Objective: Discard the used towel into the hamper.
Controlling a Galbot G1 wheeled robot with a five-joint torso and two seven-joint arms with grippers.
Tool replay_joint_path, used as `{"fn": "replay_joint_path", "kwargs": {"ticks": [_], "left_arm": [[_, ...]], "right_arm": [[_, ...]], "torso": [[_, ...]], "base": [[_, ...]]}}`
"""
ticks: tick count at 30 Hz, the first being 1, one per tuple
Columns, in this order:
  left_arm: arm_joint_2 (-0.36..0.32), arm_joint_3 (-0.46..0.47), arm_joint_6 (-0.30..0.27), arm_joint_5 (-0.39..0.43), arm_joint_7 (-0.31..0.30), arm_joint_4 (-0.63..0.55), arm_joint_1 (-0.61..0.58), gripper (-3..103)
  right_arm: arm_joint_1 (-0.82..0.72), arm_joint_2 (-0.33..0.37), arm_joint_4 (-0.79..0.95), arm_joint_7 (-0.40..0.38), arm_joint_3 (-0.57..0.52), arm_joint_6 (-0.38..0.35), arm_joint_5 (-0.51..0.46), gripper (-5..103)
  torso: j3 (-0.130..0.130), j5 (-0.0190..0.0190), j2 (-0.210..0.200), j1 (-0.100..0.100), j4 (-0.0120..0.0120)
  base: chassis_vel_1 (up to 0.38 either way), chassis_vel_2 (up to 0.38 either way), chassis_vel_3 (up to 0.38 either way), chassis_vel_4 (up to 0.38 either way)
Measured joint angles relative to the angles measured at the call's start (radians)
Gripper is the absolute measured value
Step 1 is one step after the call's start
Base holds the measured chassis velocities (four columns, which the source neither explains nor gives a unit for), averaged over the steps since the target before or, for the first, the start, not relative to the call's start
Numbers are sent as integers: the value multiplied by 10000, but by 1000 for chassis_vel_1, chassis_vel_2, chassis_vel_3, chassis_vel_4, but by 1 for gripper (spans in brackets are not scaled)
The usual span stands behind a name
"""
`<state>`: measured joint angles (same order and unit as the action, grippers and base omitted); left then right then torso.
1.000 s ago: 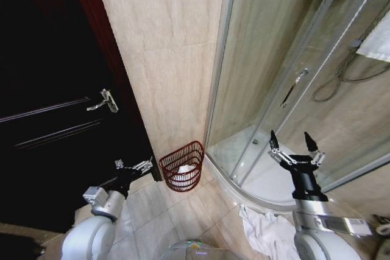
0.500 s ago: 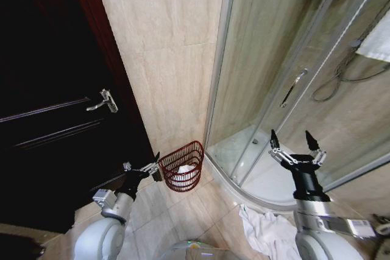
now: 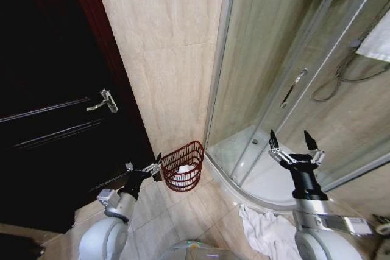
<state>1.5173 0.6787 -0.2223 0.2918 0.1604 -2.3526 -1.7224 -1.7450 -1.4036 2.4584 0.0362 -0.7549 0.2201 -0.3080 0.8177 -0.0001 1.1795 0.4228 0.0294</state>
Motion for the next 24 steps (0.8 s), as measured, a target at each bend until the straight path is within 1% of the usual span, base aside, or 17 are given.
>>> {"fn": "replay_joint_path", "kwargs": {"ticks": [8,11,12,14,15,16,18,19,22,23,24], "left_arm": [[-11,12,17,-20,10,13,0,100],[-13,13,18,-20,10,14,-2,100],[-13,13,18,-20,10,14,-2,100],[-14,14,18,-20,11,15,-4,100],[-15,14,18,-21,11,14,-3,100],[-15,14,18,-21,11,14,-3,100],[-17,14,19,-20,11,15,-3,100],[-17,14,19,-20,11,15,-3,100],[-19,15,19,-20,10,15,-3,100],[-19,15,19,-20,10,15,-3,100],[-20,14,19,-19,10,15,-3,100]], "right_arm": [[74,95,258,-165,-67,-134,-120,100],[35,205,406,-210,-589,-235,-419,100],[35,205,406,-210,-589,-235,-419,100],[38,343,409,-225,-1186,-340,-788,100],[61,460,412,-250,-1632,-437,-1158,100],[61,460,412,-250,-1632,-437,-1158,100],[145,736,414,-283,-2426,-534,-1849,100],[145,736,414,-283,-2426,-534,-1849,100],[198,1138,430,-110,-3581,-432,-2294,100],[198,1138,430,-110,-3581,-432,-2294,100],[180,1250,431,-80,-3977,-360,-2477,100]], "torso": [[0,1,0,0,0],[0,1,0,0,0],[0,1,0,0,0],[0,2,0,0,0],[0,3,0,0,0],[0,3,0,0,0],[0,3,0,0,1],[0,3,0,0,1],[0,1,0,0,1],[0,1,0,0,1],[0,3,0,0,1]], "base": [[0,0,0,0],[0,0,0,0],[0,0,0,0],[0,0,0,0],[0,0,0,0],[0,0,0,0],[0,0,0,0],[0,0,0,0],[0,0,0,0],[0,0,0,0],[0,0,0,0]]}}
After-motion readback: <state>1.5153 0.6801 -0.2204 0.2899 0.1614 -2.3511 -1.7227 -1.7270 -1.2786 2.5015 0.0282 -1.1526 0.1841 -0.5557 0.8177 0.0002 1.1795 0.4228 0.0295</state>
